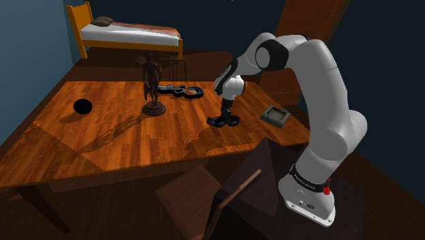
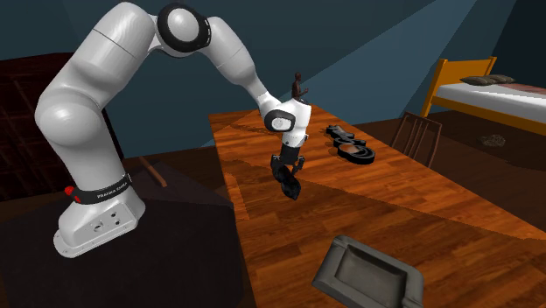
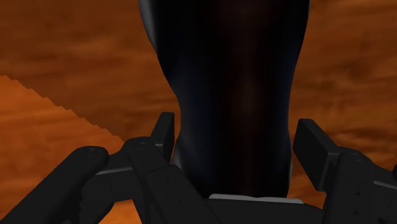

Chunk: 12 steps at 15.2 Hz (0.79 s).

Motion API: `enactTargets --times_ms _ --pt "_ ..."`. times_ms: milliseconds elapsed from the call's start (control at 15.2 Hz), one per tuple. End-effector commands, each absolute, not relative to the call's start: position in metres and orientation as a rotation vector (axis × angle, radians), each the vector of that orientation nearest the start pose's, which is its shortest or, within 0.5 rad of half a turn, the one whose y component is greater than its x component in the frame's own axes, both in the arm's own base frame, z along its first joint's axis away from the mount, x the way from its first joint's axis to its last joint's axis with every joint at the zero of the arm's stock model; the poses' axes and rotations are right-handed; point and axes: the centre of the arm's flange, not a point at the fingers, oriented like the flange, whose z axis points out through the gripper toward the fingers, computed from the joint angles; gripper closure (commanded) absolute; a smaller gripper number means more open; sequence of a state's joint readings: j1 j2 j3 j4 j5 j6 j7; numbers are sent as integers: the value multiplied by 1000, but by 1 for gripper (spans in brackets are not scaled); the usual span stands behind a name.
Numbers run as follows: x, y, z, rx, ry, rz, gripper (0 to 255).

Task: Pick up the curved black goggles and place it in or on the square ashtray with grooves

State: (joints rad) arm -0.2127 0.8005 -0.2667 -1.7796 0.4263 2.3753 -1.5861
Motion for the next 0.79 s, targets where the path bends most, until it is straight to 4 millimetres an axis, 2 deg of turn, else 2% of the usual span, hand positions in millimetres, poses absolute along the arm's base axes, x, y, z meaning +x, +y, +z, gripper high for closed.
enactTargets --times_ms 0,264,726 --pt "563 -281 105 -2717 -1207 25 255" --pt "563 -281 105 -2717 -1207 25 255" --pt "563 -281 142 -2717 -1207 25 255"
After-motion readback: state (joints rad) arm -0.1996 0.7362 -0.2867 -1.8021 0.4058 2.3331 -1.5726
